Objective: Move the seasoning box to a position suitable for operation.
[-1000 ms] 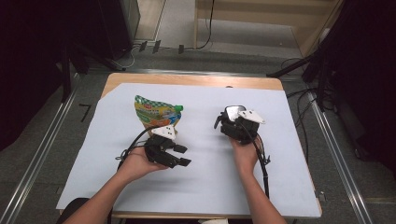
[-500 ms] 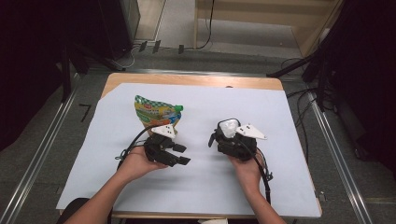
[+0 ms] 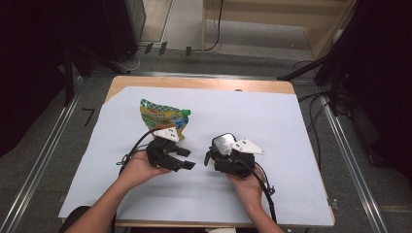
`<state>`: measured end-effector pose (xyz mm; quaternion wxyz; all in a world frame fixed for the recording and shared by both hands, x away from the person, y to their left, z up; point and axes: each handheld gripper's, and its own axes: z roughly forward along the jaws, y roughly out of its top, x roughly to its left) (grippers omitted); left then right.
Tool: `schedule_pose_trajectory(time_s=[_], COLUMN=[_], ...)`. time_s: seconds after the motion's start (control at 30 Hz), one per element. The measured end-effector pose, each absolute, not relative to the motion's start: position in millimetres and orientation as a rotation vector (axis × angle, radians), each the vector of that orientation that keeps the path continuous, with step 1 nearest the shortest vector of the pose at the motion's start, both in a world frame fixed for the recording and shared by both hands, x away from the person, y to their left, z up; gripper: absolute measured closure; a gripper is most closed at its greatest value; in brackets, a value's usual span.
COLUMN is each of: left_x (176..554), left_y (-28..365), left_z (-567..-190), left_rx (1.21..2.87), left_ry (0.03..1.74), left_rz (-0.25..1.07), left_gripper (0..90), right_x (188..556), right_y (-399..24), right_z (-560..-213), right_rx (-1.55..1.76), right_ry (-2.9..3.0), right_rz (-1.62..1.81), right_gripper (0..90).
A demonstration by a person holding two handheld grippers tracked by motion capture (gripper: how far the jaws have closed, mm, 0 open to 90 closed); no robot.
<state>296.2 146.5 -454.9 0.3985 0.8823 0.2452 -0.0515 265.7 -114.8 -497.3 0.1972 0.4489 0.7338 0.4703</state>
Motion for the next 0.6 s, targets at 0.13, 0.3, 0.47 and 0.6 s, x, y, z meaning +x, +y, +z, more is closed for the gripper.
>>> schedule_pose_trajectory(time_s=[0.13, 0.3, 0.47, 0.6], left_x=[298, 298, 298, 297], left_y=[148, 148, 148, 147], left_z=[-455, -455, -455, -455], left_rx=[2.234, 2.24, 2.24, 2.243], left_ry=[0.628, 0.627, 0.628, 0.623], left_rz=[-0.127, -0.125, -0.126, -0.13], left_gripper=[44.8, 44.9, 44.7, 44.7], right_x=[262, 259, 257, 254], right_y=[-106, -98, -94, -94], right_z=[-499, -502, -505, -506], right_rx=[1.223, 1.203, 1.182, 1.171], right_ry=[2.089, 2.115, 2.123, 2.118], right_rz=[1.317, 1.32, 1.326, 1.316], right_gripper=[16.1, 16.1, 16.1, 15.9])
